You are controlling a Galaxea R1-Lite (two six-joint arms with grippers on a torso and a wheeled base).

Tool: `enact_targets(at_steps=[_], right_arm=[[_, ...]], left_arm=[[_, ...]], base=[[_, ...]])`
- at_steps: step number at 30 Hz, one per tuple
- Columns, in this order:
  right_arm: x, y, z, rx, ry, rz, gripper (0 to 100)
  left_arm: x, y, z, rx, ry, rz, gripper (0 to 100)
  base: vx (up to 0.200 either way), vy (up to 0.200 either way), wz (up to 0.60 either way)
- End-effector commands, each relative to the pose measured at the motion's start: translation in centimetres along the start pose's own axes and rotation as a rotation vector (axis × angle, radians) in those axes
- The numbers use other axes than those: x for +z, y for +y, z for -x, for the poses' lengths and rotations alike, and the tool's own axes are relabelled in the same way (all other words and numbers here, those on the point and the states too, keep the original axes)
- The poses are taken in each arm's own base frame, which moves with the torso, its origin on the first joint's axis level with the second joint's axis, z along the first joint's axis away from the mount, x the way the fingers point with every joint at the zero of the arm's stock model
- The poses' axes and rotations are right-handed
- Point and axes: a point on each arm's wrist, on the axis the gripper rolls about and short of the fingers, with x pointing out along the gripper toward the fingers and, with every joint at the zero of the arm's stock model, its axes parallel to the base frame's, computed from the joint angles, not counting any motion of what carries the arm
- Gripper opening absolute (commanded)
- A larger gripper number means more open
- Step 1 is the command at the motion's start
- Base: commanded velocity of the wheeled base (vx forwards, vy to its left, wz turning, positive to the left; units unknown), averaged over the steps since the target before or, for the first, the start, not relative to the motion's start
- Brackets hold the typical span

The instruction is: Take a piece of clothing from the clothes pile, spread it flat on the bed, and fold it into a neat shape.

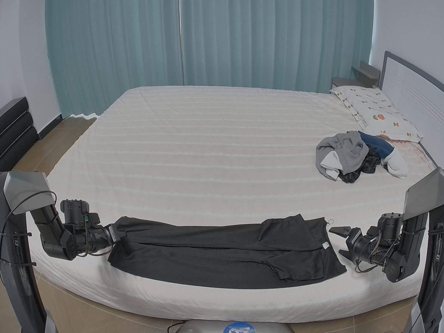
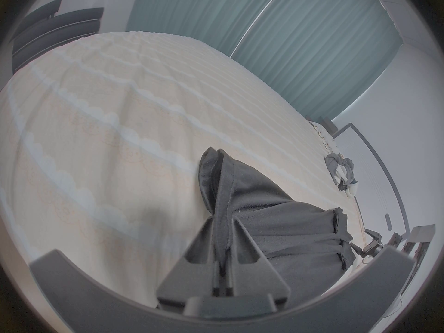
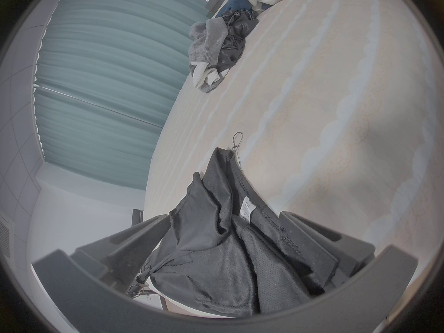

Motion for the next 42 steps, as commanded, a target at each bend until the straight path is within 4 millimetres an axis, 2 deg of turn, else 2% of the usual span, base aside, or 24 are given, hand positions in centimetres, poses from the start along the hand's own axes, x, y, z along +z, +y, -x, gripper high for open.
enact_targets(at_steps=[1, 17, 29, 31, 42], right_arm=[[0.1, 0.1, 0.0, 0.007, -0.005, 0.003, 100], [0.1, 0.1, 0.0, 0.009, -0.006, 0.004, 100], [0.1, 0.0, -0.1, 0.007, -0.005, 0.003, 100], [0.1, 0.0, -0.1, 0.007, -0.005, 0.003, 100], [0.0, 0.0, -0.1, 0.004, -0.007, 0.004, 100]], left_arm=[[0.5, 0.4, 0.3, 0.006, -0.017, 0.009, 0], [1.0, 1.0, 0.7, 0.005, -0.035, 0.061, 0], [1.1, 1.0, 0.7, -0.001, -0.042, 0.075, 0], [1.6, 0.9, 0.6, -0.012, -0.054, 0.1, 0], [3.1, -1.5, -0.1, -0.078, -0.09, 0.214, 0]], base=[[0.0, 0.0, 0.0], [0.0, 0.0, 0.0], [-0.2, 0.0, 0.0], [0.0, 0.0, 0.0], [0.0, 0.0, 0.0]])
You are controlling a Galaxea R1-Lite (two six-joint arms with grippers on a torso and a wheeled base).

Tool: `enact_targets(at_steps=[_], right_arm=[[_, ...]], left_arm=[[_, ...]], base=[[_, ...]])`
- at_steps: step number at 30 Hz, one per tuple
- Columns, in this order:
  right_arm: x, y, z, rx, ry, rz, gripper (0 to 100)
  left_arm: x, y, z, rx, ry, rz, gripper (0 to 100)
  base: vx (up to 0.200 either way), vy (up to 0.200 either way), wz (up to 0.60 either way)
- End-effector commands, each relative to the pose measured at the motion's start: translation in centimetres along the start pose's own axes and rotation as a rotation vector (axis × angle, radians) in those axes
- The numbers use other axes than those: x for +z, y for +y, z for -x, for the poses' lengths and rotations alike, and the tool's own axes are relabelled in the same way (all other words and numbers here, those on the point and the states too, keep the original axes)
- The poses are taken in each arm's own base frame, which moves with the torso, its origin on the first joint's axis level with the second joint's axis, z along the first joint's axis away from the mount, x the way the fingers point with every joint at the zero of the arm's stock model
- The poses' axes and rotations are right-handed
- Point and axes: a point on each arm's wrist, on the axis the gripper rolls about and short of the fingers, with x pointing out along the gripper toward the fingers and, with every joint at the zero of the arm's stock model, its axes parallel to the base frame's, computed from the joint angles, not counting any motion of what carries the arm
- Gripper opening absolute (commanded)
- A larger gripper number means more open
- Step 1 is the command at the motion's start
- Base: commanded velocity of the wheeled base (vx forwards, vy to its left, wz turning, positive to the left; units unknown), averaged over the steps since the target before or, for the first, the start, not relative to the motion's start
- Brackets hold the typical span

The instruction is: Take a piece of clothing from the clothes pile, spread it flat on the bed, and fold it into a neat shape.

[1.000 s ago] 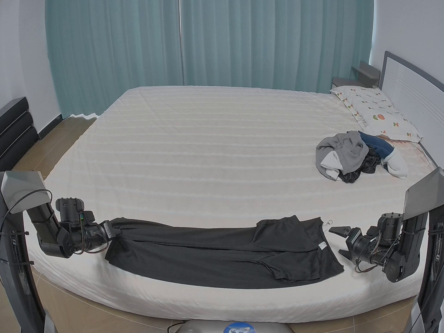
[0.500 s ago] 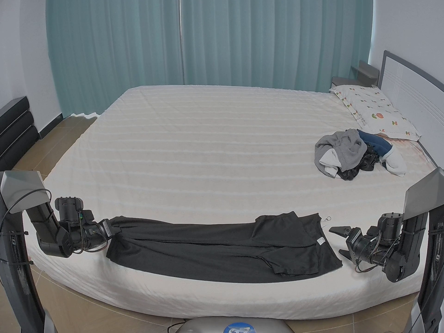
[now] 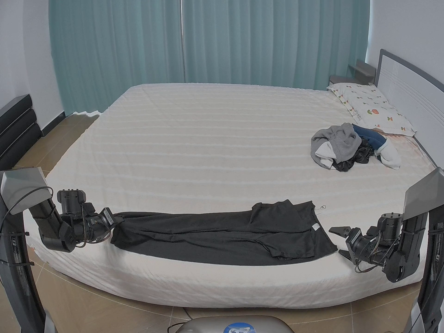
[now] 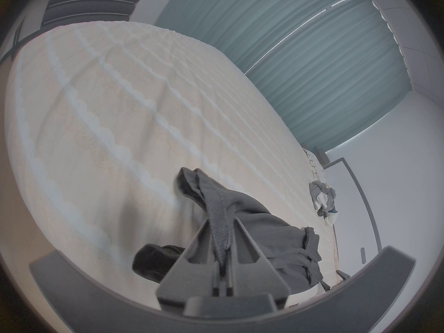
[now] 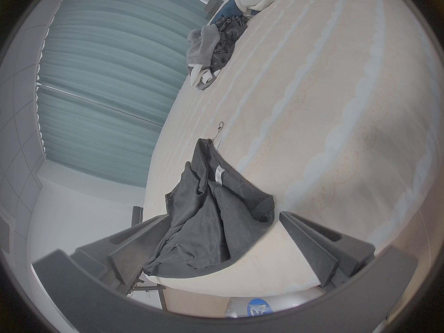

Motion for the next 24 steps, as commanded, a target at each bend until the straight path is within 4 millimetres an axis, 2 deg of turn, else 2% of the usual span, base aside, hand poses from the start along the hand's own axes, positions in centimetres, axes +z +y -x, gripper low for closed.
enact_targets(at_steps=[1, 11, 24], right_arm=[[0.0, 0.1, 0.0, 0.006, -0.004, 0.004, 100], [-0.1, 0.1, -0.1, 0.003, -0.003, 0.006, 100], [-0.1, 0.0, -0.1, 0.001, -0.003, 0.006, 100]], left_arm=[[0.2, -1.4, -0.3, -0.031, -0.009, 0.0, 0], [0.2, -3.2, -0.2, -0.064, -0.011, 0.038, 0], [-0.1, -5.0, 0.4, -0.064, -0.031, 0.065, 0]], base=[[0.0, 0.0, 0.0], [0.0, 0.0, 0.0], [0.0, -0.2, 0.0]])
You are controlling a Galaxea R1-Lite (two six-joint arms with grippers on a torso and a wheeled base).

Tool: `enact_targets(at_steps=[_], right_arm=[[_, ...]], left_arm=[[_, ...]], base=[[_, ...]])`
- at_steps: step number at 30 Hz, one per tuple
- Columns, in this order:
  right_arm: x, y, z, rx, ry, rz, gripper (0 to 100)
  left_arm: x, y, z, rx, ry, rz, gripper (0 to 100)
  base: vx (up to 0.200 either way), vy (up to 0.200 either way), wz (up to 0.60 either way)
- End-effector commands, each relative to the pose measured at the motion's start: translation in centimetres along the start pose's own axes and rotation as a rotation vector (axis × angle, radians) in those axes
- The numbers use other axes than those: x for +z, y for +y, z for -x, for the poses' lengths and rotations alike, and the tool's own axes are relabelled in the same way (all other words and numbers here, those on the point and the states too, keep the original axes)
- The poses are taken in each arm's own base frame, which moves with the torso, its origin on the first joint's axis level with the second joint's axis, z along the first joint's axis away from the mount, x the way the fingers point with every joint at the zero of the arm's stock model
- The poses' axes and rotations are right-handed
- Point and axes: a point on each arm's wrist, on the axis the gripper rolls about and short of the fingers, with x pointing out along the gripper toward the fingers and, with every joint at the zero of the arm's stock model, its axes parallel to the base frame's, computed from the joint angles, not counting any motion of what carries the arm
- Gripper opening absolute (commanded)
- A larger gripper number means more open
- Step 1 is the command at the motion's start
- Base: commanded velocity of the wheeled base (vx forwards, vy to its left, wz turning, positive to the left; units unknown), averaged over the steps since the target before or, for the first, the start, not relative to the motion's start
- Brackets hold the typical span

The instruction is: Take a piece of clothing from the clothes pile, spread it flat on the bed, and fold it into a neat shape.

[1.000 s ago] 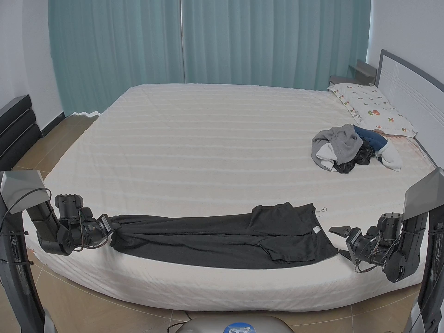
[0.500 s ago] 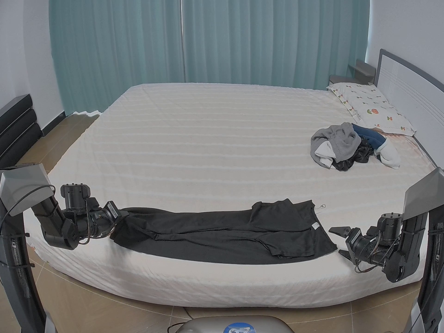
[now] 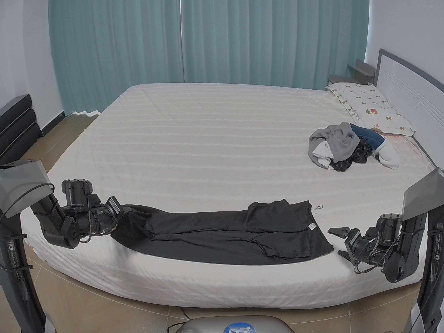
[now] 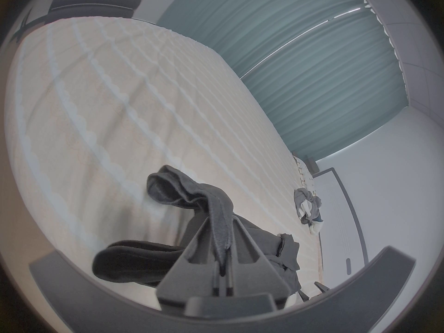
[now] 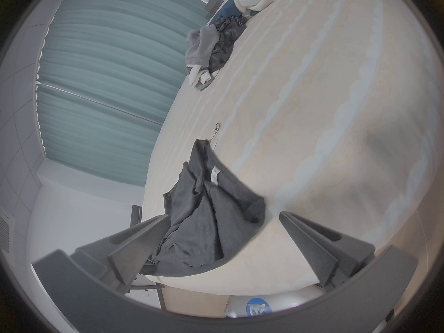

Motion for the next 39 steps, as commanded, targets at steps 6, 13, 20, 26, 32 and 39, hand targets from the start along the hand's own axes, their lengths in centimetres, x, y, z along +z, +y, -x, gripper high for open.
enact_targets(at_steps=[6, 13, 20, 26, 32, 39], right_arm=[[0.0, 0.0, -0.1, 0.007, -0.004, 0.003, 100], [0.0, 0.0, -0.1, 0.007, -0.004, 0.005, 100], [0.0, 0.1, -0.1, 0.007, -0.003, 0.006, 100], [0.0, 0.1, 0.0, 0.006, -0.002, 0.007, 100], [0.0, 0.0, -0.1, 0.005, -0.001, 0.006, 100], [0.0, 0.0, -0.1, 0.005, -0.001, 0.006, 100]], left_arm=[[-0.8, -2.2, -0.4, 0.016, -0.044, -0.047, 0], [-1.8, -5.6, 0.1, -0.026, 0.002, -0.088, 0], [-2.3, -8.3, -1.4, 0.036, 0.067, -0.099, 0], [-3.7, -9.6, -3.2, 0.071, 0.064, -0.131, 0], [-5.5, -10.4, -4.4, 0.054, 0.103, -0.159, 0], [-7.4, -11.1, -7.2, 0.102, 0.117, -0.189, 0]], base=[[0.0, -0.2, 0.0], [0.0, -0.2, 0.0], [0.0, -0.2, 0.0], [0.0, -0.2, 0.0], [0.0, -0.2, 0.0], [0.0, -0.2, 0.0]])
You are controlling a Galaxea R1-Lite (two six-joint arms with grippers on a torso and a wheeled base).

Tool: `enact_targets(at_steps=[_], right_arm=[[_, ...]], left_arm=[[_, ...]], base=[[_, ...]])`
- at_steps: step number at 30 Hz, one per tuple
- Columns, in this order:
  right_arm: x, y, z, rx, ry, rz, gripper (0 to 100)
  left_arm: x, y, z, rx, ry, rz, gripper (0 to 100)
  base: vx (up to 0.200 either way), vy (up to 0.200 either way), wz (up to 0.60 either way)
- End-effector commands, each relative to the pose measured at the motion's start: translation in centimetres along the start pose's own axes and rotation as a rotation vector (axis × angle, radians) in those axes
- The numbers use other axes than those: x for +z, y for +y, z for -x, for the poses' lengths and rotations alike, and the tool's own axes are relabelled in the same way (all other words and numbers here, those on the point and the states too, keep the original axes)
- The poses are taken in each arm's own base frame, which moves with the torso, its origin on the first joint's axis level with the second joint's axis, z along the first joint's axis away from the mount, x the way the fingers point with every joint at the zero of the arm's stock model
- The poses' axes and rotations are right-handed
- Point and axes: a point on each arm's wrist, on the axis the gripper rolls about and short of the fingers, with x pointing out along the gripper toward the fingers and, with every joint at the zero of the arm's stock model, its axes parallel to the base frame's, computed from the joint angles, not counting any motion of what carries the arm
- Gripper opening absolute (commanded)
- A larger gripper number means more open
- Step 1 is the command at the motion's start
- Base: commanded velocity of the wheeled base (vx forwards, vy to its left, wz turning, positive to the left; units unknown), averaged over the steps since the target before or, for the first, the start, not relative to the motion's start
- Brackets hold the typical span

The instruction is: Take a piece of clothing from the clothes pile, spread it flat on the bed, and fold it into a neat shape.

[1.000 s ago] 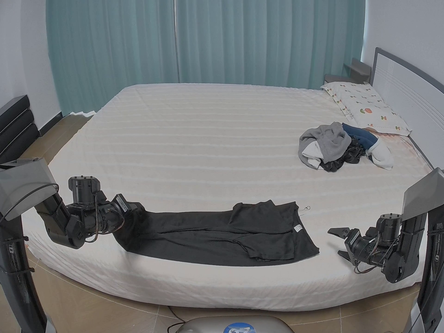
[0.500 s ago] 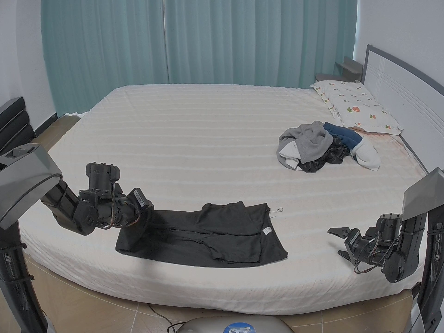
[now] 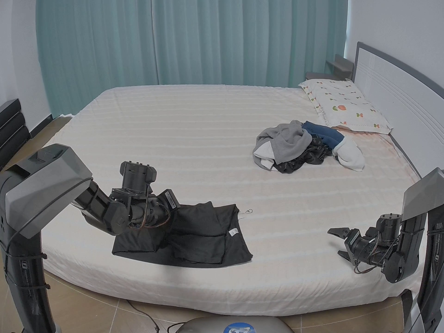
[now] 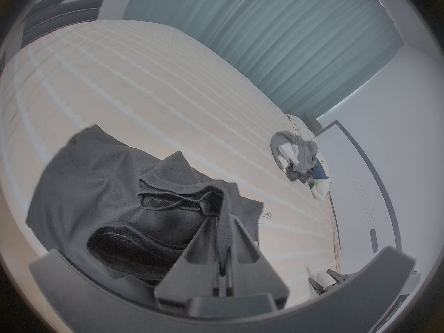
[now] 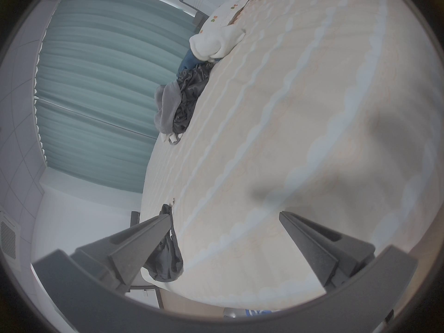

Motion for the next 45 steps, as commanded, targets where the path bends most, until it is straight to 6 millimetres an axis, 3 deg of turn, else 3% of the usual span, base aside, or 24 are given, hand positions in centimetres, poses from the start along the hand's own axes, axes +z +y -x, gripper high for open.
enact_targets(at_steps=[1, 8, 17, 18, 26, 30, 34, 35, 38, 40, 45], right_arm=[[0.0, 0.1, 0.0, 0.007, -0.004, 0.003, 100], [0.0, 0.1, 0.0, 0.007, -0.004, 0.003, 100], [0.0, 0.1, 0.0, 0.008, -0.003, 0.004, 100], [0.0, 0.1, 0.0, 0.008, -0.003, 0.004, 100], [0.0, 0.1, 0.0, 0.007, -0.004, 0.003, 100], [0.0, 0.1, 0.0, 0.007, -0.004, 0.005, 100], [0.0, 0.1, 0.0, 0.008, -0.003, 0.004, 100], [0.0, 0.1, 0.0, 0.008, -0.003, 0.004, 100], [0.0, 0.1, 0.0, 0.008, -0.003, 0.005, 100], [0.0, 0.1, 0.0, 0.007, -0.004, 0.005, 100], [0.0, 0.1, 0.0, 0.007, -0.004, 0.005, 100]], left_arm=[[-1.2, -0.4, -2.1, 0.013, 0.027, -0.015, 0], [-2.9, -0.8, -3.5, 0.018, 0.056, -0.032, 0], [-3.8, -0.1, -5.2, 0.075, 0.043, -0.035, 0], [-3.8, -0.1, -5.3, 0.075, 0.043, -0.035, 100], [-3.8, 0.5, -4.9, 0.095, 0.046, -0.009, 100], [-2.3, 0.1, -2.3, 0.075, 0.015, 0.016, 100], [0.6, -0.6, 0.7, 0.027, -0.053, 0.091, 100], [0.6, -0.6, 0.7, 0.027, -0.053, 0.091, 100], [3.3, -1.2, 3.6, -0.069, -0.078, 0.21, 100], [4.0, -0.8, 4.2, -0.084, -0.08, 0.238, 100], [4.9, 4.1, 5.4, -0.027, -0.052, 0.322, 100]], base=[[0.0, -0.2, 0.0], [0.0, -0.2, 0.0], [0.0, 0.0, 0.0], [0.0, 0.0, 0.0], [0.0, 0.0, 0.0], [0.0, 0.0, 0.0], [0.0, 0.0, 0.0], [0.0, 0.0, 0.0], [0.0, 0.0, 0.0], [0.0, 0.0, 0.0], [0.0, 0.0, 0.0]])
